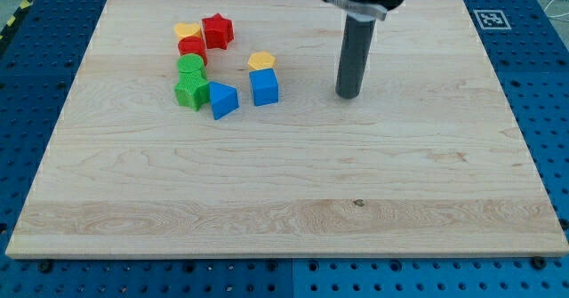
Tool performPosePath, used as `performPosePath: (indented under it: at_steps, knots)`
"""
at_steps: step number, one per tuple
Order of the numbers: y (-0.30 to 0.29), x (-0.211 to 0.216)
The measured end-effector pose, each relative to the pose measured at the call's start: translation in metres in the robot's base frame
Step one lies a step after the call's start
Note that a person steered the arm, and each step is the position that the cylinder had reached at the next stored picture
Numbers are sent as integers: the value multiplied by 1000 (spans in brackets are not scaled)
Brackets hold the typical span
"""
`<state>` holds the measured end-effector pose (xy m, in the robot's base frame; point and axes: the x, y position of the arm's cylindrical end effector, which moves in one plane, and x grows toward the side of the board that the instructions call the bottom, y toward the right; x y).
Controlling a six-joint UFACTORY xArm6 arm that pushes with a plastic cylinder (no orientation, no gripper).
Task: Push the blue cube and yellow hexagon up a bit
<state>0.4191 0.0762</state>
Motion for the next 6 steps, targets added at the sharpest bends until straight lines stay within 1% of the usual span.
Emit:
performPosePath:
  at_steps: [1, 2, 3, 5, 6]
  knots:
    - [-30, 22]
    - [-74, 33]
    - [-116, 34]
    - [-123, -3]
    - [-134, -12]
